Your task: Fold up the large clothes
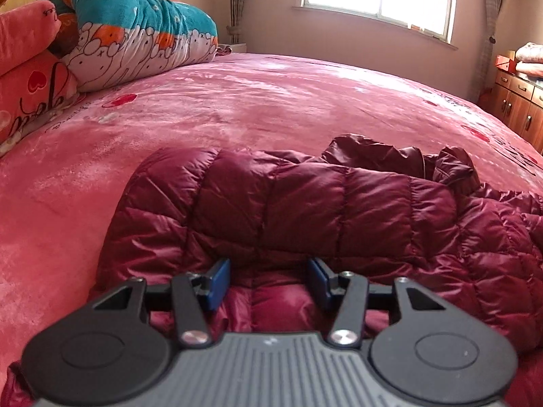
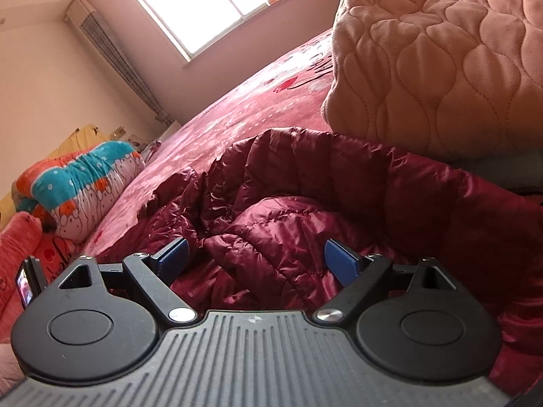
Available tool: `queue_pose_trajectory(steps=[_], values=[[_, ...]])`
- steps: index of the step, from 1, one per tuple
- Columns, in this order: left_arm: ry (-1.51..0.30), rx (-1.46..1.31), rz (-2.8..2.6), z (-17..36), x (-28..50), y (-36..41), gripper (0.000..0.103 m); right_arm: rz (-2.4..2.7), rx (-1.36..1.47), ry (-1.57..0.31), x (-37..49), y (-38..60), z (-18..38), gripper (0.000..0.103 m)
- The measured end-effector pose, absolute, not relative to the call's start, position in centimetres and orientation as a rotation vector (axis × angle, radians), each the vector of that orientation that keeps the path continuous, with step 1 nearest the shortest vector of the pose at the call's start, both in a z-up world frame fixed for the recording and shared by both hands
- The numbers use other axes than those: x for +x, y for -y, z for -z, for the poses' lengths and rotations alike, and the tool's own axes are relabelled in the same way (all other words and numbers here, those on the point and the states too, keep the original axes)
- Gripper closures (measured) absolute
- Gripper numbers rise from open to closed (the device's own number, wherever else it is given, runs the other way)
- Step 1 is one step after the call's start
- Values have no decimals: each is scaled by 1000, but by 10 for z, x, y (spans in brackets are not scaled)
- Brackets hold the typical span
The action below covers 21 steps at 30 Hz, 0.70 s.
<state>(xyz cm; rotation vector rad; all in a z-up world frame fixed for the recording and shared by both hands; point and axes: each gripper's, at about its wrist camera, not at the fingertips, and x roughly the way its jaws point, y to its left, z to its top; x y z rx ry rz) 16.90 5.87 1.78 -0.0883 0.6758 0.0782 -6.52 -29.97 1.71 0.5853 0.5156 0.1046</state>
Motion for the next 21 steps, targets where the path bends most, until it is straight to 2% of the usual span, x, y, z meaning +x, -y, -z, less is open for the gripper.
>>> queue_pose_trajectory(steps=[10,17,21], values=[[-581,-94,65,-74,94,-30,54,-76,540,-471,-79,294,-28,0],[-541,-85,211,-97,19,5,43,-25,448,-422,-122,295,-49,0],[-542,-89,307,-98,-25,25,40,46,382,-402,-158,308,-61,0]])
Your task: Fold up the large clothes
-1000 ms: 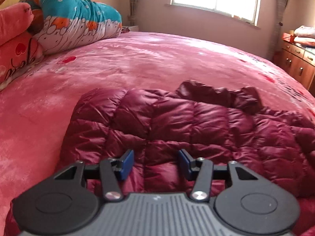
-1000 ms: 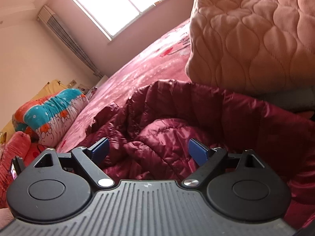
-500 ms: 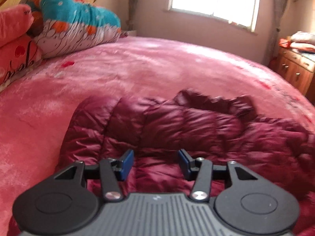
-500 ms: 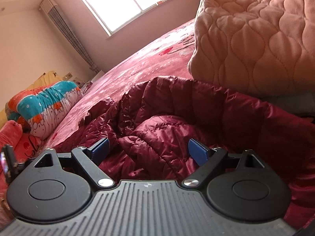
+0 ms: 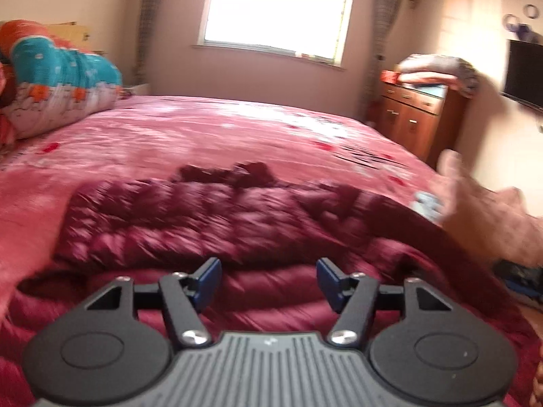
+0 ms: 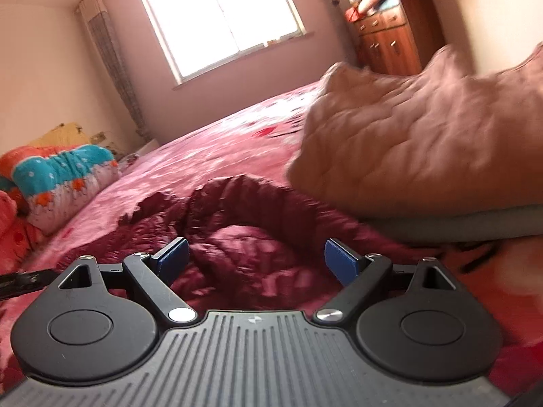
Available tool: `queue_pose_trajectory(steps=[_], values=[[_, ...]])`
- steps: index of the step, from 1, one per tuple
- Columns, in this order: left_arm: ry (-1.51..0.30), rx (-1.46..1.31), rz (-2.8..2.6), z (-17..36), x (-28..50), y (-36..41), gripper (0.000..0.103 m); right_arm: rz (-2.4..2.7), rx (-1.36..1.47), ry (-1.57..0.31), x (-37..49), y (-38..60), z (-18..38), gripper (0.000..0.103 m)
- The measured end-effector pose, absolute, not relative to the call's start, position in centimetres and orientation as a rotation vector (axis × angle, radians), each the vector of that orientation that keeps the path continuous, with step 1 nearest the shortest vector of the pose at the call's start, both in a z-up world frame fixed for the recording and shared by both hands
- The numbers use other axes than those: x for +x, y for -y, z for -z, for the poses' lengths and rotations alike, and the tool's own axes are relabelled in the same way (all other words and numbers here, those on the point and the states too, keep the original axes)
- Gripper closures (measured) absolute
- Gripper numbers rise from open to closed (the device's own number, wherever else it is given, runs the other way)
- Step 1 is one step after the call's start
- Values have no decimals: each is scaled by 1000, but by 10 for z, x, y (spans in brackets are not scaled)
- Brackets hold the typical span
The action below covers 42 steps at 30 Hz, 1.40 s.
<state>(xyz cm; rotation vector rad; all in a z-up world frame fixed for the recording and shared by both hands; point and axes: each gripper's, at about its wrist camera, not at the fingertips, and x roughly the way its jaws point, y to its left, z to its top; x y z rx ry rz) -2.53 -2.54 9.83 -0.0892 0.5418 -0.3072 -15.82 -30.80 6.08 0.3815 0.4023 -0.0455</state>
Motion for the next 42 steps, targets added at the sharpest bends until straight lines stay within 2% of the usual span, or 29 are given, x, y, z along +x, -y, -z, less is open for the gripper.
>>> queue_pose_trajectory(steps=[12,19,30,33,38,42], values=[[-594,-84,452,-96,-109,43,27,307,447,-327,-273,401,-92,0],[-616,-91,461,-93,-138,35,24,290,496,-531,-303,434,-61,0],[-601,-137,443,-96,-147,19,21,156,500,-672,-291,423,-25,2],[-597,-150,435,-96,-145,17,20,156,482,-700,-285,415,-15,7],[-598,-162,425,-91,-138,16,18,100,482,-716,-279,410,-9,41],[-595,-168,422,-87,-130,15,18,72,498,-776,-268,411,-10,54]])
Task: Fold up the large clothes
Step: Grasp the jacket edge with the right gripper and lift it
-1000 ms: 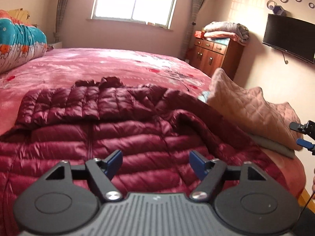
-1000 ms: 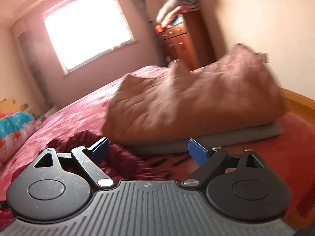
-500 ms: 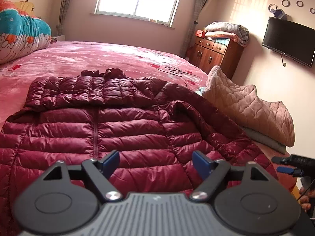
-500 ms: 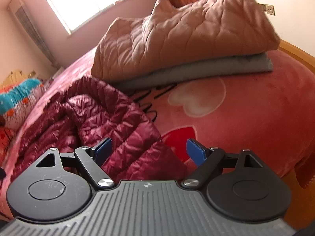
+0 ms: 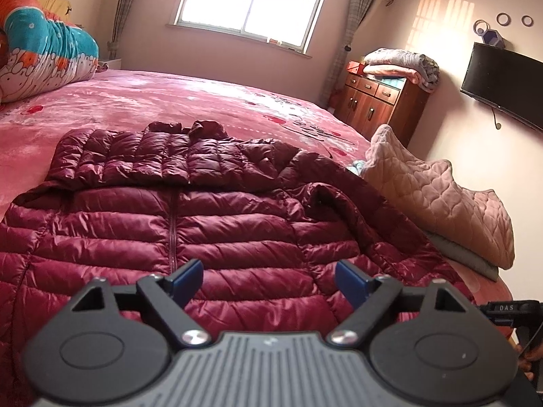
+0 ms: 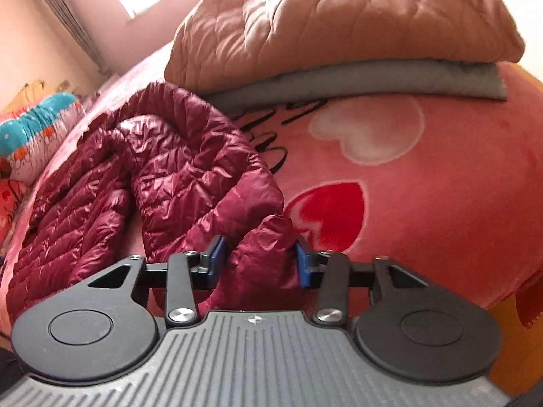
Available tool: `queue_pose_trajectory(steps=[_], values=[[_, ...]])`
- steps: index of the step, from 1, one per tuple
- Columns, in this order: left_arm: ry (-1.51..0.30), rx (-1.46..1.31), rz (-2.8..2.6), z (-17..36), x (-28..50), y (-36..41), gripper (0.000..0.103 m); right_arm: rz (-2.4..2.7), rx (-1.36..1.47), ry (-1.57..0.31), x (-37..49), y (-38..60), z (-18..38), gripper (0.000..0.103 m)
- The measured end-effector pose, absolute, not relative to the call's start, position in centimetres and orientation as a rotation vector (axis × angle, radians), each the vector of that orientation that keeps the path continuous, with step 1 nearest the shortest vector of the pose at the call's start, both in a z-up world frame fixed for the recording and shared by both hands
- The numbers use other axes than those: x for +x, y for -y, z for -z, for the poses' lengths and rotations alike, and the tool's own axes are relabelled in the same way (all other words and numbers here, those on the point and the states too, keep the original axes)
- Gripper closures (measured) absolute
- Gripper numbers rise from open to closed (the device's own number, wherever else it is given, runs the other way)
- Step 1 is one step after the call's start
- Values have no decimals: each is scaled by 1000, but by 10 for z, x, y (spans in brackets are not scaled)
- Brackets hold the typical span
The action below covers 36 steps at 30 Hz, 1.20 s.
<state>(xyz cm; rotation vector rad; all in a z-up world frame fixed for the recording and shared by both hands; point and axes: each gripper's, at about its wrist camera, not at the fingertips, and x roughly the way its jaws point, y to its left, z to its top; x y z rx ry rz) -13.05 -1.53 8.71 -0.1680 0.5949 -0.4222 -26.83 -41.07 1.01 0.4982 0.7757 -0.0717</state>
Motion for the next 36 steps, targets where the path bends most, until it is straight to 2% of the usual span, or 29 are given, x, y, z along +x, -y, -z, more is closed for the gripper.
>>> queue_pose_trajectory(steps=[5,11,20,29,36], values=[[-589,-202,394,-81,-115,9,18,45,482,-824,-260,400,-25,75],[-563,-316,328,-77,-88,-13,18,-60,589,-707,-257,389,-52,85],[-466,-384,212,-75,-38,-50,17,-153,664,-468,-224,368,-128,88],[-371,-438,119,-81,3,-95,16,-256,505,-299,-138,303,-221,88],[-363,-538,30,-70,26,-142,15,-345,339,-244,-53,237,-265,88]])
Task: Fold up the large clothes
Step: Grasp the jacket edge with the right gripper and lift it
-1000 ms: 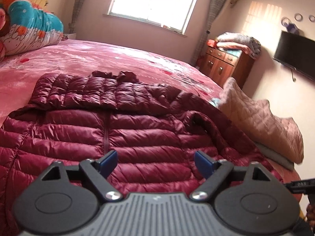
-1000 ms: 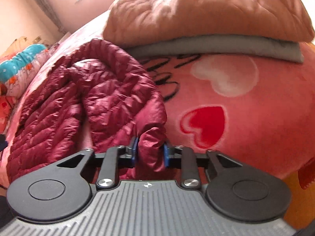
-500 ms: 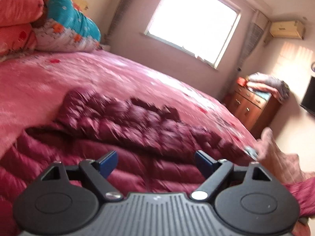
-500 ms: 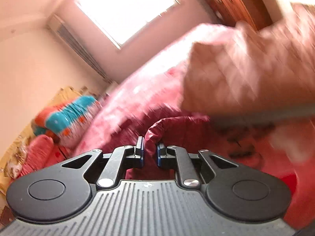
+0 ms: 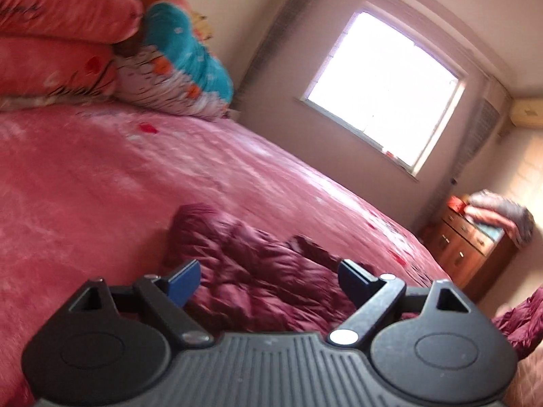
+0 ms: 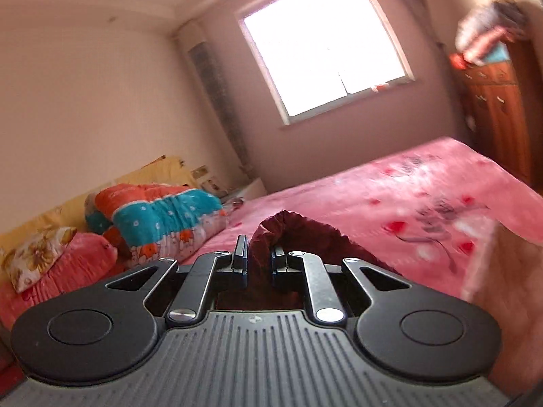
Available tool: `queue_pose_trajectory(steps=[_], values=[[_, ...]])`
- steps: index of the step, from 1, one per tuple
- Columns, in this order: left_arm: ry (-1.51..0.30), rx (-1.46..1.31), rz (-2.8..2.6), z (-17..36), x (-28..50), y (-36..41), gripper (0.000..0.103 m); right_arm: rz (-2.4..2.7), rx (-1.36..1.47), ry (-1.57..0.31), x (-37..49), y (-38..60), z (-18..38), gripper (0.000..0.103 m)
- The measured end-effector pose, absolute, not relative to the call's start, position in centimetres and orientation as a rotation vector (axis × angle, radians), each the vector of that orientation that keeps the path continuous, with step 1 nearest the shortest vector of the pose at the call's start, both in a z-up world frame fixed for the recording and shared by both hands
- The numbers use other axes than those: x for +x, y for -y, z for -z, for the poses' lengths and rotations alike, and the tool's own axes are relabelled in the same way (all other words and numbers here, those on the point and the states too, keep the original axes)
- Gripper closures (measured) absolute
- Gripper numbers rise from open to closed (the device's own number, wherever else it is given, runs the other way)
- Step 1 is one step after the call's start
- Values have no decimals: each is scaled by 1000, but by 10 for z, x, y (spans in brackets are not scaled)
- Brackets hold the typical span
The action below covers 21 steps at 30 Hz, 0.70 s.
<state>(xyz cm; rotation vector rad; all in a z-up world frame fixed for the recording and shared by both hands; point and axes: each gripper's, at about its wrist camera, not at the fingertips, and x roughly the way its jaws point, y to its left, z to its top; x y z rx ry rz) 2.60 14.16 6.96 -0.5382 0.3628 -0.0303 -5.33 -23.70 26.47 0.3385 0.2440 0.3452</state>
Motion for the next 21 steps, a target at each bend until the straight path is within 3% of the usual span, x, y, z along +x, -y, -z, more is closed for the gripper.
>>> queue_pose_trajectory(steps=[9,21], values=[[-382,-677,-53,-54,44,-187,15,-538,225,-282,35,116,-249,88],[-378,-818,-144,-41,48,-230,14,-745,198,-479,97,-22,-142,88]])
